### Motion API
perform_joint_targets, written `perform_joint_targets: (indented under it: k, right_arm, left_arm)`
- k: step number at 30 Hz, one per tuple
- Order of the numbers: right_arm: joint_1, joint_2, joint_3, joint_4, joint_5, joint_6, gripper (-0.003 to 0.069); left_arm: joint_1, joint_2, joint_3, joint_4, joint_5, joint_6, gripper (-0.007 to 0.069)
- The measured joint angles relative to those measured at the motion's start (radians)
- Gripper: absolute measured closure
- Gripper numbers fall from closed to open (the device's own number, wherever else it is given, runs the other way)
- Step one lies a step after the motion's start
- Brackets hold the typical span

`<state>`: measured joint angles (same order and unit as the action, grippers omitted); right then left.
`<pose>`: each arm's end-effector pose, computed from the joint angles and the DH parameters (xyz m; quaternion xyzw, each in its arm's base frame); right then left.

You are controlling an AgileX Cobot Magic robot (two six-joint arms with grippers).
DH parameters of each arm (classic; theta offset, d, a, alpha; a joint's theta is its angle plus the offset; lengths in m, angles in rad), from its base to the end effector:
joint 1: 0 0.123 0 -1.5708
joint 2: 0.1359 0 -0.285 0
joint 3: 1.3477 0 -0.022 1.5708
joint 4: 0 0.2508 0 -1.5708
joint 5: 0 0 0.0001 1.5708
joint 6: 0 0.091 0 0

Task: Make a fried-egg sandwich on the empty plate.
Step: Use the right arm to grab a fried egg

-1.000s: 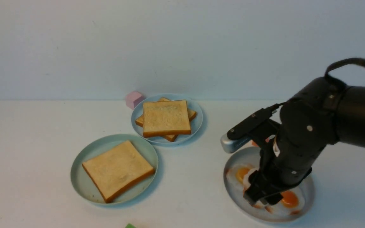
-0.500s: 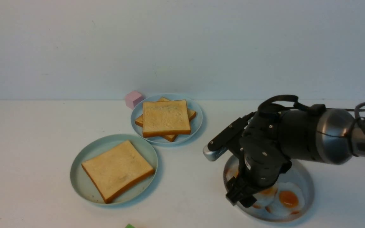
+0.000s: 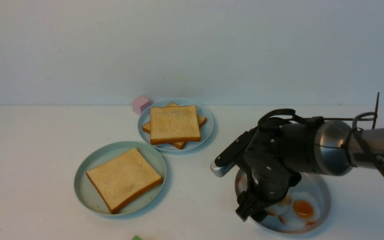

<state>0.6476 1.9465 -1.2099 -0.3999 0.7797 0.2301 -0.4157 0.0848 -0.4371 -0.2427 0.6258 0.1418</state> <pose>0.3088 0.2024 0.1513 -0.3308 0.9292 -0.1057 0.1262 0.0207 -0.0231 0.2965 0.1812 0.7430 -0.2026 0.6116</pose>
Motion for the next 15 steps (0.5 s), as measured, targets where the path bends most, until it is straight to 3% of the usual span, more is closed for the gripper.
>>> perform_joint_targets:
  k: [6,11,15]
  right_arm:
    - [0.000,0.005,-0.001,-0.019,0.016,0.000,0.0136]
    - [0.003,0.002,-0.002,-0.045,0.051,0.000,0.0263]
    - [0.003,-0.019,-0.002,-0.057,0.074,-0.001,0.0441]
  left_arm:
    - [0.000,0.005,0.000,-0.002,0.009,0.000,0.0638]
    - [0.000,0.005,0.000,-0.003,0.015,0.000,0.0638]
    - [0.000,0.005,0.000,-0.003,0.015,0.000,0.0638]
